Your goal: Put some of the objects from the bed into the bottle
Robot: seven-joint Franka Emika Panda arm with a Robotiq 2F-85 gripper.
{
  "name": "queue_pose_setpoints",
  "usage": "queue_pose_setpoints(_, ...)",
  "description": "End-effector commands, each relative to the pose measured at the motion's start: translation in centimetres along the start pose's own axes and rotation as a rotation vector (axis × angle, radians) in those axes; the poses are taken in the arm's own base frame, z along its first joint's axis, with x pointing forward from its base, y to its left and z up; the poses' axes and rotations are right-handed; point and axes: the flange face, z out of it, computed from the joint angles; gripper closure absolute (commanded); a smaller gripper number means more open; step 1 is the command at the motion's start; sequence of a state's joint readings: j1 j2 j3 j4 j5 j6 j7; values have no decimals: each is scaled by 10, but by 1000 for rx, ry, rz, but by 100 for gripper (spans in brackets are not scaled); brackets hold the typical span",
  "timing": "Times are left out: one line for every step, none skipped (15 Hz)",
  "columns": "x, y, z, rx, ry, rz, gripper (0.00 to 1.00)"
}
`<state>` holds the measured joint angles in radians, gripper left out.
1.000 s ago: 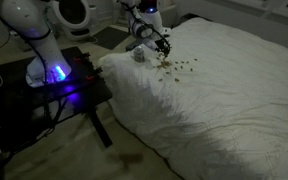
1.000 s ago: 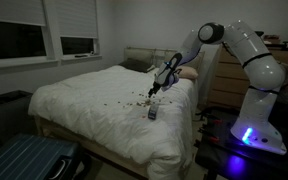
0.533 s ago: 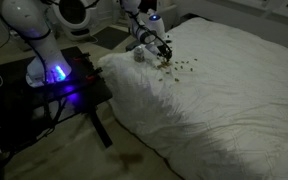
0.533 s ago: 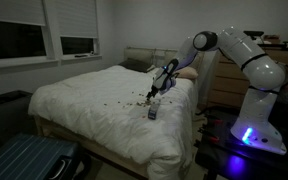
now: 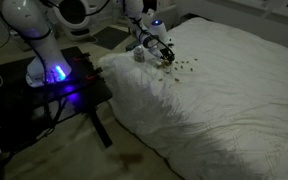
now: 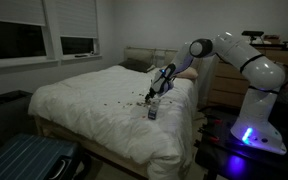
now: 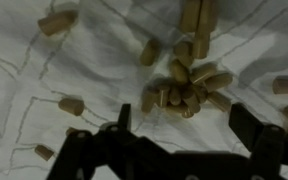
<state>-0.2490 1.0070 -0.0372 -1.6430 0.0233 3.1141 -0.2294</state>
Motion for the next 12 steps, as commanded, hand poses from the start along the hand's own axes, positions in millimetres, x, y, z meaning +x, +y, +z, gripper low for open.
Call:
queue_pose_setpoints(9, -3, 14, -15, -6, 2, 0)
queue_pose_setpoints(8, -4, 18, -15, -7, 2, 0)
queue_pose_setpoints(8, -5, 22, -15, -8, -1, 0)
queue_pose_setpoints(8, -7, 25, -15, -10, -4, 0)
queue_pose_setpoints(9, -9, 28, -15, -11, -6, 0)
queue_pose_setpoints(9, -10, 30, -15, -12, -7, 0)
queue_pose_setpoints(10, -11, 31, -13, -17, -7, 0)
queue_pose_setpoints(10, -12, 33, -11, -20, -4, 0)
queue_pose_setpoints(9, -12, 34, -10, -25, -4, 0)
queue_pose_setpoints(10, -11, 35, -11, -29, -3, 0)
queue_pose_setpoints(10, -11, 36, -12, -31, 3, 0)
queue_pose_setpoints(10, -10, 37, -11, -34, 7, 0)
